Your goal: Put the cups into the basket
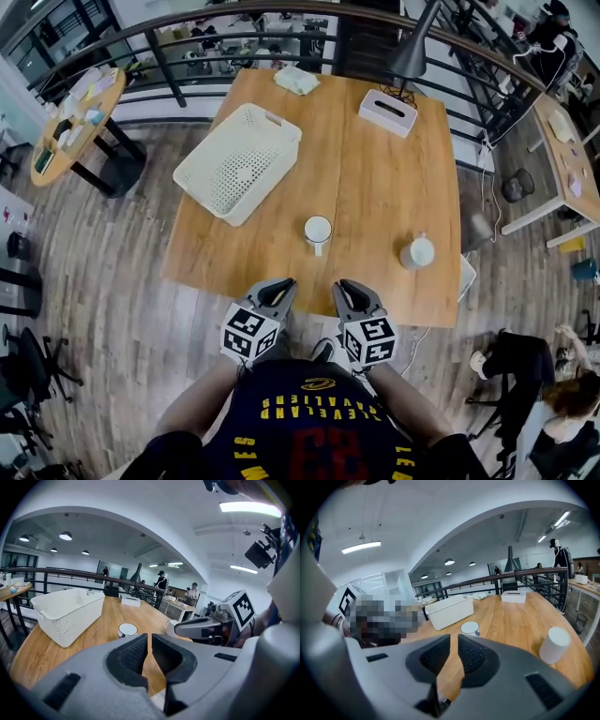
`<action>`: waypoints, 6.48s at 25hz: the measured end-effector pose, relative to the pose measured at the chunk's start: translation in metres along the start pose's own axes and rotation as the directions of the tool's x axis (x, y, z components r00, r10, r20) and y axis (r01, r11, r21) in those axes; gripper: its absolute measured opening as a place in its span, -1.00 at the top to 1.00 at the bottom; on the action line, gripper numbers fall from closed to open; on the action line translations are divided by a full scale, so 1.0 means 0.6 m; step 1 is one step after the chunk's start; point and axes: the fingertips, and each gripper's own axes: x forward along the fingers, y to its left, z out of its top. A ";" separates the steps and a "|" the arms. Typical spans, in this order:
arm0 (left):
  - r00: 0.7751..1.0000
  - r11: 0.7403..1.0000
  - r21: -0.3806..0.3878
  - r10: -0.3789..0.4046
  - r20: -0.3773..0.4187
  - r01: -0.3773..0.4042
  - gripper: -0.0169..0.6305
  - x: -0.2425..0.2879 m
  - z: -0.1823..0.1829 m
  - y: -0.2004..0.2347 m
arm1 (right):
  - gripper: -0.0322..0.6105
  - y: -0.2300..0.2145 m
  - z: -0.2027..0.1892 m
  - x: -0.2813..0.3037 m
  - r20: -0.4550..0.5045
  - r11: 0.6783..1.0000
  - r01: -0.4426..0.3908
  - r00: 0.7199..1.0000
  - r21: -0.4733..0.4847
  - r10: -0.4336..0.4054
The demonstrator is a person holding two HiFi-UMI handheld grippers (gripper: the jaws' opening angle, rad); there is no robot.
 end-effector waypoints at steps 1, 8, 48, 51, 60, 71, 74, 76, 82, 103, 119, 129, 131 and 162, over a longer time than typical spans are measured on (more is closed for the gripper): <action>1.000 1.000 0.016 -0.019 -0.015 0.019 0.89 0.015 0.001 0.015 | 0.74 -0.005 -0.003 0.016 -0.012 1.000 0.014 1.000 0.005 -0.014; 0.975 0.979 0.155 -0.102 -0.196 0.133 0.31 0.122 -0.027 0.104 | 0.53 -0.018 -0.031 0.121 -0.119 0.998 0.069 0.991 0.006 -0.068; 0.749 0.641 0.450 -0.316 -0.583 0.621 0.02 0.256 -0.136 0.147 | 0.67 -0.096 -0.114 0.225 -0.442 0.916 -0.227 0.895 -0.330 0.063; 0.746 0.644 0.448 -0.309 -0.590 0.620 0.02 0.259 -0.141 0.149 | 0.67 -0.096 -0.114 0.223 -0.448 0.910 -0.237 0.892 -0.340 0.064; 0.757 0.608 0.494 -0.304 -0.579 0.621 0.26 0.269 -0.133 0.140 | 0.67 -0.098 -0.111 0.222 -0.420 0.912 -0.196 0.907 -0.359 0.030; 0.775 0.646 0.462 -0.355 -0.522 0.608 0.27 0.226 -0.100 0.123 | 0.68 -0.065 -0.072 0.192 -0.422 0.880 -0.252 0.904 -0.404 0.065; 0.787 0.655 0.454 -0.399 -0.471 0.604 0.27 0.199 -0.068 0.113 | 0.68 -0.049 -0.042 0.174 -0.412 0.877 -0.266 0.907 -0.401 0.087; 0.792 0.659 0.451 -0.424 -0.439 0.602 0.27 0.183 -0.048 0.106 | 0.68 -0.038 -0.026 0.164 -0.396 0.874 -0.272 0.913 -0.403 0.101; 0.799 0.650 0.464 -0.468 -0.378 0.601 0.29 0.145 0.014 0.092 | 0.68 -0.017 0.023 0.137 -0.382 0.870 -0.280 0.917 -0.406 0.116; 0.917 0.785 0.474 -0.355 -0.183 0.399 0.33 0.082 0.149 0.138 | 0.69 0.011 0.163 0.175 -0.313 0.796 -0.352 0.925 -0.493 0.215; 0.994 0.876 0.470 -0.083 -0.069 0.105 0.33 0.004 0.231 0.201 | 0.69 0.082 0.264 0.219 -0.393 0.556 -0.559 0.829 -0.615 0.399; 0.999 0.906 0.423 -0.017 -0.031 0.028 0.33 -0.037 0.240 0.267 | 0.69 0.135 0.293 0.273 -0.417 0.493 -0.595 0.801 -0.635 0.429; 1.000 0.906 0.423 -0.020 -0.023 0.028 0.33 -0.041 0.247 0.292 | 0.69 0.145 0.304 0.294 -0.415 0.492 -0.590 0.805 -0.641 0.425; 0.998 0.955 0.292 -0.026 -0.062 0.043 0.32 -0.058 0.190 0.632 | 0.69 0.257 0.319 0.618 -0.515 0.472 -0.637 0.771 -0.610 0.375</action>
